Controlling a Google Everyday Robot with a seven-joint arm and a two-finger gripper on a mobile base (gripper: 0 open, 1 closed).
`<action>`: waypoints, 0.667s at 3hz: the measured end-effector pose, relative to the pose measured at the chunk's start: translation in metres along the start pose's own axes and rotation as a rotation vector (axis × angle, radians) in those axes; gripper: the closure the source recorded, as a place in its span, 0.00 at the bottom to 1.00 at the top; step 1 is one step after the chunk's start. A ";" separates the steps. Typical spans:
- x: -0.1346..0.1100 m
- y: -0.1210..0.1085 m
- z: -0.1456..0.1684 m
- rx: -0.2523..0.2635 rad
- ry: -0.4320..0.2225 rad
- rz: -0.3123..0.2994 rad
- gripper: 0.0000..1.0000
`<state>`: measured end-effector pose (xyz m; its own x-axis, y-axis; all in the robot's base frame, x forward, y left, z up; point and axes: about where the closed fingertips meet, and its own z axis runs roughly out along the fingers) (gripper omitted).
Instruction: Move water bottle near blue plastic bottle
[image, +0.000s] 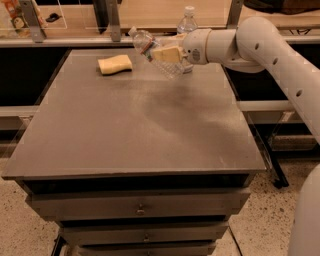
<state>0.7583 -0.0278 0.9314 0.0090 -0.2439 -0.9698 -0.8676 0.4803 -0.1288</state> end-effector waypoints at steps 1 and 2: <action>0.009 -0.001 0.000 0.026 0.011 0.014 1.00; 0.017 -0.002 0.003 0.050 0.019 0.022 1.00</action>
Offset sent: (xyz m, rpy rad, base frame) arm 0.0064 -0.0106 -0.0245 -0.0098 0.0173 -0.0978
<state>0.7618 -0.0306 0.9148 -0.0194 -0.2486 -0.9684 -0.8414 0.5273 -0.1185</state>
